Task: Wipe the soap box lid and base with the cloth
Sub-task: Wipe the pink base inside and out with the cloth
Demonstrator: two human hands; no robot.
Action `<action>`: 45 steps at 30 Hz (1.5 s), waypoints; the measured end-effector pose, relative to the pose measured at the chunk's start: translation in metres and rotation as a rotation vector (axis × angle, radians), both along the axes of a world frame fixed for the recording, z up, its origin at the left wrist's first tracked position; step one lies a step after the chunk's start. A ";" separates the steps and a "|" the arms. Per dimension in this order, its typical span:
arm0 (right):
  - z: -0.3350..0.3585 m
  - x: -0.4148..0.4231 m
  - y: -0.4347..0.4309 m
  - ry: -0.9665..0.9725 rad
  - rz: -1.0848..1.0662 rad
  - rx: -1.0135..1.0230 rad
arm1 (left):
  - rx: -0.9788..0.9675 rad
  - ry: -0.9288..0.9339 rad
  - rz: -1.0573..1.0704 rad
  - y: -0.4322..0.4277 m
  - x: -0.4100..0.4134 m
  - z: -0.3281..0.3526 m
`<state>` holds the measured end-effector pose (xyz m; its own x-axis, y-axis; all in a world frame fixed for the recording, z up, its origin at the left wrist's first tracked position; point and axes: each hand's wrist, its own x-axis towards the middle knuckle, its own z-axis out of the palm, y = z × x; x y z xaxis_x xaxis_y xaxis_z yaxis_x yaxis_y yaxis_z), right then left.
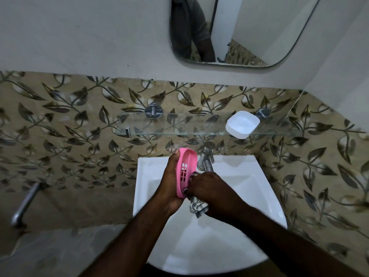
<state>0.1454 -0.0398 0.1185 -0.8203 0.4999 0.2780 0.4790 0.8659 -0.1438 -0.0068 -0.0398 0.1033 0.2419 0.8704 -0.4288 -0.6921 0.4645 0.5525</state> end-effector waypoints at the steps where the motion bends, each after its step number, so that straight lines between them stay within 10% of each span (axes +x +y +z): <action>1: 0.002 0.002 0.003 -0.029 -0.001 0.025 | 0.011 -0.021 -0.007 0.001 0.001 0.001; 11: 0.020 -0.026 0.007 0.640 -0.636 -0.376 | 0.162 0.127 0.005 -0.001 0.014 0.011; 18: 0.014 -0.017 -0.017 0.640 -0.477 -0.739 | 0.089 0.070 -0.076 0.006 0.007 -0.001; 23: 0.025 -0.014 -0.004 0.983 -0.686 -0.838 | 0.131 0.052 -0.046 0.004 0.012 0.001; 32: 0.030 -0.007 -0.016 0.403 -0.332 -0.547 | 0.107 -0.023 0.009 0.009 0.000 -0.007; 37: 0.039 -0.022 -0.005 0.799 -0.693 -0.725 | 0.108 -0.010 -0.045 0.006 0.005 -0.007; 45: 0.044 -0.019 -0.016 0.294 -0.274 -0.582 | 0.091 0.025 -0.043 0.010 -0.009 -0.012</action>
